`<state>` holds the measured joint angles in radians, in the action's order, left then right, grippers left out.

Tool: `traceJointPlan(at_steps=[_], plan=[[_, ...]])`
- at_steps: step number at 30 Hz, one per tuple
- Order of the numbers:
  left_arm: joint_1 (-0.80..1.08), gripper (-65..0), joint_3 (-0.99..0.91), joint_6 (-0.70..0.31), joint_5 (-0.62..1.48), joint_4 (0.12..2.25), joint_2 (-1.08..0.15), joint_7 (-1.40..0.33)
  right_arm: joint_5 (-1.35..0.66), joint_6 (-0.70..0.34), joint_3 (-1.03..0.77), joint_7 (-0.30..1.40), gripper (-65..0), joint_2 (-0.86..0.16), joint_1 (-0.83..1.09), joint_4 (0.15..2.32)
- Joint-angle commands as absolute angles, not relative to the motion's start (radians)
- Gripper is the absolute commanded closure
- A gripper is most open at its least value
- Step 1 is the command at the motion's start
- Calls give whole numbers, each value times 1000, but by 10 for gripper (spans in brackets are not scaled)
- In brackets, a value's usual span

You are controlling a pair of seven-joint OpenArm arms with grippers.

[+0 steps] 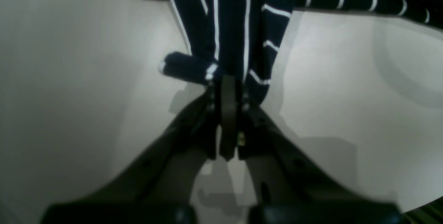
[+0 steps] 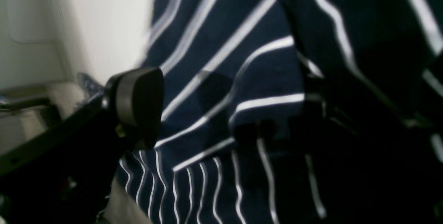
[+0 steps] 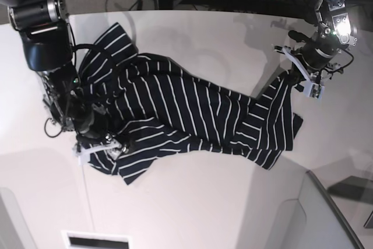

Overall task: Layout the t-shirt on the table in an organized manner, then fold the t-shirt properly
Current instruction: 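Grasp the shirt hem with the right gripper and drag it outward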

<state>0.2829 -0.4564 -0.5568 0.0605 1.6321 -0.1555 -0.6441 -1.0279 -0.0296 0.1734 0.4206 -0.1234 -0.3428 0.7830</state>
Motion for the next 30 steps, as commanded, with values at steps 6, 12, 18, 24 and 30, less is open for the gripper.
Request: traceJointPlan(at_steps=[6,12,18,24,30], plan=[[280,0,-460,-555,74,1650,-166,-630,-967,-77,163,400,-503,-97,-400,742],[280,0,-461,-555,77,1649,-166,-630,-967,-77,163,397,-405,-94,-400,740],[280,0,-461,-555,77,1649,-166,-628,-967,-77,163,394,-203,-94,-424,662],[282,0,-461,-555,77,1649,-166,-628,-966,-84,163,326,-156,-94,-430,611],[282,0,-461,-555,77,1649,-166,-628,-969,-85,165,331,-2,-97,-432,616]])
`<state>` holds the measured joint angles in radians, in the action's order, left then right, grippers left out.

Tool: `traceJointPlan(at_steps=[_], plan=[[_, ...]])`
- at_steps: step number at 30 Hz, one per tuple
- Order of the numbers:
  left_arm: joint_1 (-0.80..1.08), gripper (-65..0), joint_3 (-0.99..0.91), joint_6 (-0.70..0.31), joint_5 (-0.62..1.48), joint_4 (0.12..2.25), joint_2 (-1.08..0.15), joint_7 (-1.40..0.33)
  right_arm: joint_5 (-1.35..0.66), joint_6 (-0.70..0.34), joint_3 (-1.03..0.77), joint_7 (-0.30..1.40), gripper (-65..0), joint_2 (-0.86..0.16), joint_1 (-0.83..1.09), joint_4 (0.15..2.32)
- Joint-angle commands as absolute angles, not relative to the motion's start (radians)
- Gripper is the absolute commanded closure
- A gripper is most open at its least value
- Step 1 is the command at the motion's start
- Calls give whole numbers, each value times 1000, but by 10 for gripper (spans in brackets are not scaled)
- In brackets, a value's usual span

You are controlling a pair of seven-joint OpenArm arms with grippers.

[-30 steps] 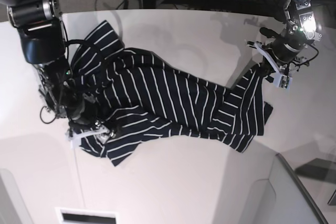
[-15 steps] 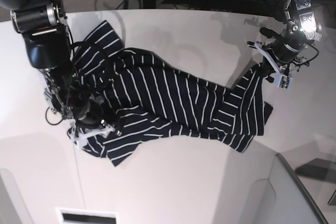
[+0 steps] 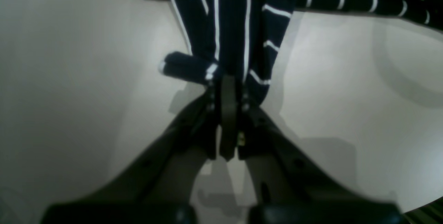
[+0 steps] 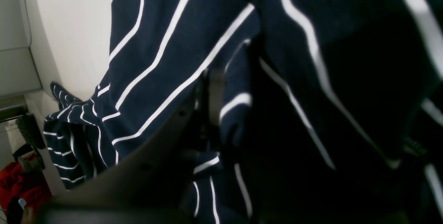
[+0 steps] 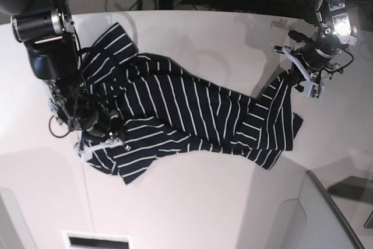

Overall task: Layout the t-shirt on the table in an organized manner, then fold the t-shirt properly
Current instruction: 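Grasp the shirt hem with the right gripper and drag it outward, then lift the shirt with both grippers, pulling the ends apart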

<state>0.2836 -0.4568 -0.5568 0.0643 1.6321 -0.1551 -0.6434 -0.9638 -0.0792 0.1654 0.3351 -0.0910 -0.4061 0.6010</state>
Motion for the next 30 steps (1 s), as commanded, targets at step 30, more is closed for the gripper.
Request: traceJointPlan(at_steps=[30], plan=[[165,0,-450,-555,68,1758,-168,-633,-966,171,-205,1006,0,-294,-36,1830]])
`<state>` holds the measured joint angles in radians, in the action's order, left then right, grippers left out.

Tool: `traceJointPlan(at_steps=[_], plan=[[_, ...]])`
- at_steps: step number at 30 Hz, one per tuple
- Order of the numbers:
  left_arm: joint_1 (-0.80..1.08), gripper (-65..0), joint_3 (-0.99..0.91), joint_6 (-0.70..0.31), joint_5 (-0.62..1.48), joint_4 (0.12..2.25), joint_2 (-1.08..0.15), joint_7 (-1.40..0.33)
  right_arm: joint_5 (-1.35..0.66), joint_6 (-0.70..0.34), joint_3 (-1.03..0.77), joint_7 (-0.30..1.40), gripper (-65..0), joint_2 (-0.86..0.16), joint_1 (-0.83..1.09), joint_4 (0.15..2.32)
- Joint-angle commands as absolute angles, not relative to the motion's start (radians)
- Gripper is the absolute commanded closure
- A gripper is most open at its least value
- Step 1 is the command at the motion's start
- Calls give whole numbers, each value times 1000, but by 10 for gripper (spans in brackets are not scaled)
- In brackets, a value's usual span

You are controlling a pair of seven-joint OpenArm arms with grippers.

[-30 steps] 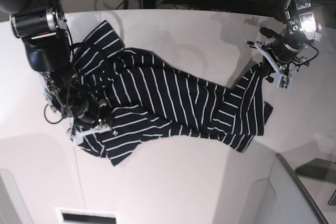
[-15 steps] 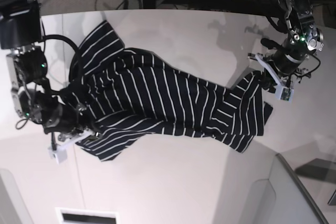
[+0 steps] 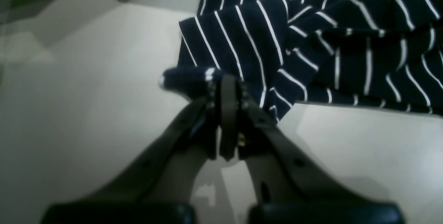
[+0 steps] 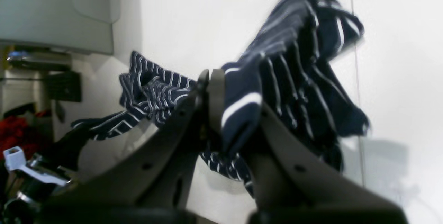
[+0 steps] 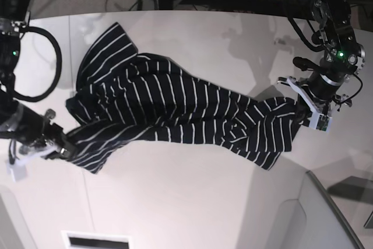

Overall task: Layout the t-shirt on the table in an organized manner, then fold the t-shirt properly
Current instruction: 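Lift the shirt with both grippers, pulling the ends apart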

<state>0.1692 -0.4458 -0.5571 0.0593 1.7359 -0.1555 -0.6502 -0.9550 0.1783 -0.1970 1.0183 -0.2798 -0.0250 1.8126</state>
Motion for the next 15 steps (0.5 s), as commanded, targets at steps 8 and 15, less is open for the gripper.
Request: traceJointPlan(at_steps=[8,15], plan=[[262,0,-460,-555,68,1825,-193,-631,-970,176,-308,1015,0,-294,236,2009],[255,0,-450,-555,68,1851,-232,-630,-1084,174,-315,970,0,-329,320,2022]])
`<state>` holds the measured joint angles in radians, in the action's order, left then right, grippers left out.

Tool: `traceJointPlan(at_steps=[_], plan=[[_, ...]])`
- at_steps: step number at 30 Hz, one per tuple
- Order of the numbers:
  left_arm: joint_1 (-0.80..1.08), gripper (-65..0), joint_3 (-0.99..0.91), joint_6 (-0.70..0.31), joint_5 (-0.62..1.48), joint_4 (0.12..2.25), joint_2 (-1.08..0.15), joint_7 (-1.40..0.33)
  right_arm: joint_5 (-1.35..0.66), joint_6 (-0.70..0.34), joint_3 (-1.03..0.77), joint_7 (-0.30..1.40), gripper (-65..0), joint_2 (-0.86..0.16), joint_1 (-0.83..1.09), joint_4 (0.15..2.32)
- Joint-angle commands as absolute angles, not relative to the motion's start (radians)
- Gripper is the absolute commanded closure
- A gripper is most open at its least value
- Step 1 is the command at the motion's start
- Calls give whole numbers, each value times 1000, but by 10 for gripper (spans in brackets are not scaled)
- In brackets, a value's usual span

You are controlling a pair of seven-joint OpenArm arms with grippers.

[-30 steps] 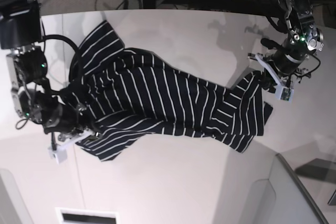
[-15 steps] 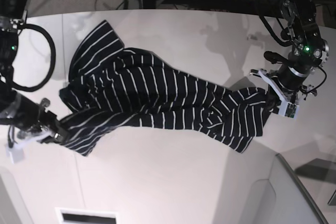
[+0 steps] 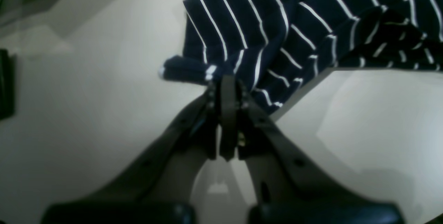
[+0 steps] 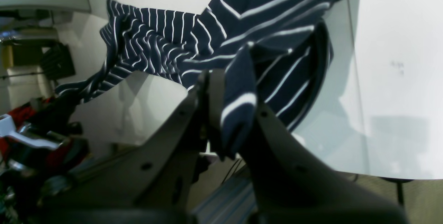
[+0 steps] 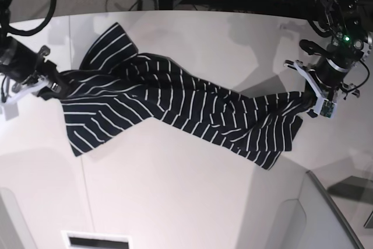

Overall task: Layout the t-shirt on the table in an organized manner, then fold the t-shirt properly
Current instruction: 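Lift the shirt with both grippers, pulling the ends apart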

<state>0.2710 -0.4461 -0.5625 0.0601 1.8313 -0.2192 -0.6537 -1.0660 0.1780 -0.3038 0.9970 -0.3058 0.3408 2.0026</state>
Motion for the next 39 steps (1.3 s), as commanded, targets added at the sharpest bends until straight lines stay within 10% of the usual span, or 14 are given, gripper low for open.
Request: traceJointPlan(at_steps=[1,20,39], plan=[[239,0,-450,-555,67,1853,-234,-631,-1081,174,-314,964,0,-358,298,2020],[-249,0,-76,-556,-312,1817,-259,-740,-1076,12,-306,931,0,-736,-211,1868],[-673,0,-73,-556,-377,1702,-199,-863,-1076,10,-173,832,0,-777,-842,1452]])
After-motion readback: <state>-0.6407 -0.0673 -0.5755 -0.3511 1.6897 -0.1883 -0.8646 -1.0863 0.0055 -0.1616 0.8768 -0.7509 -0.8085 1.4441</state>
